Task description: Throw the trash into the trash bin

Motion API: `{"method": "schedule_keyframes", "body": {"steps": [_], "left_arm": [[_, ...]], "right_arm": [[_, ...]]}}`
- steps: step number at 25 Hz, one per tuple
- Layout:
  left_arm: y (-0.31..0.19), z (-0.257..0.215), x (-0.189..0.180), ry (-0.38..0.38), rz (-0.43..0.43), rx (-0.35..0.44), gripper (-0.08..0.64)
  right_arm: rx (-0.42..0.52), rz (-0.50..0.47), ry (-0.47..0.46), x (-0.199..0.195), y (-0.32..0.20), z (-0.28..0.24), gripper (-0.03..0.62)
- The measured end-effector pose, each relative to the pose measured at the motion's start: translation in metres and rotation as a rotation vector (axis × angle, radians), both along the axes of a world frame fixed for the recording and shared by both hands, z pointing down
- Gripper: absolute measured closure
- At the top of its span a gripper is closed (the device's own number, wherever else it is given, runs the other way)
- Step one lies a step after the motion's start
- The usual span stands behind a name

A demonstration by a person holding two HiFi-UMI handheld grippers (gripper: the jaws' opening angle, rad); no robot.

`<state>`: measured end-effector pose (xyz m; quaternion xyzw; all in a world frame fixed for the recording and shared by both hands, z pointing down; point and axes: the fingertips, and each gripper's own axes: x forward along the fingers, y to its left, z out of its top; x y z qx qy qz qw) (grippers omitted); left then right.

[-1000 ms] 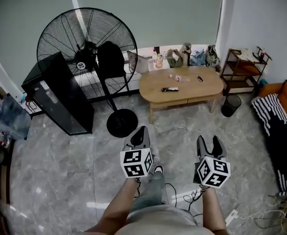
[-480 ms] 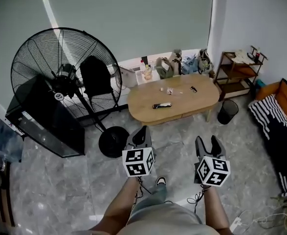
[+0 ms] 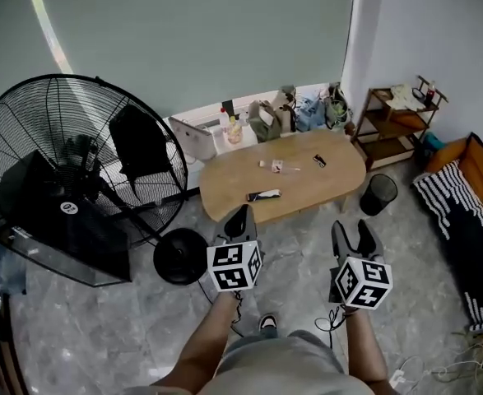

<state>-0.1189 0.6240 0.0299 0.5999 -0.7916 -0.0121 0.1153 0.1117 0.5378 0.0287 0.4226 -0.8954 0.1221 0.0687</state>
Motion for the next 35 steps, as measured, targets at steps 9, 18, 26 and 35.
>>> {"method": "schedule_keyframes", "body": {"steps": [9,18,26,35], "left_arm": [[-0.065,0.016,-0.022,0.010,0.028,-0.027,0.549],[-0.142,0.039,-0.068,0.022,-0.103,-0.067,0.549],[-0.243,0.039,-0.101,0.040,-0.259,-0.087,0.549],[-0.326,0.051,-0.120,0.062,-0.415,-0.145,0.549]], "right_arm": [[-0.047,0.042,0.026,-0.016,-0.072,0.023,0.330],[-0.080,-0.051,0.029,-0.062,-0.186,0.049,0.322],[-0.095,-0.184,0.062,-0.104,-0.326,0.047,0.321],[-0.111,-0.304,0.071,-0.145,-0.461,0.050,0.318]]}}
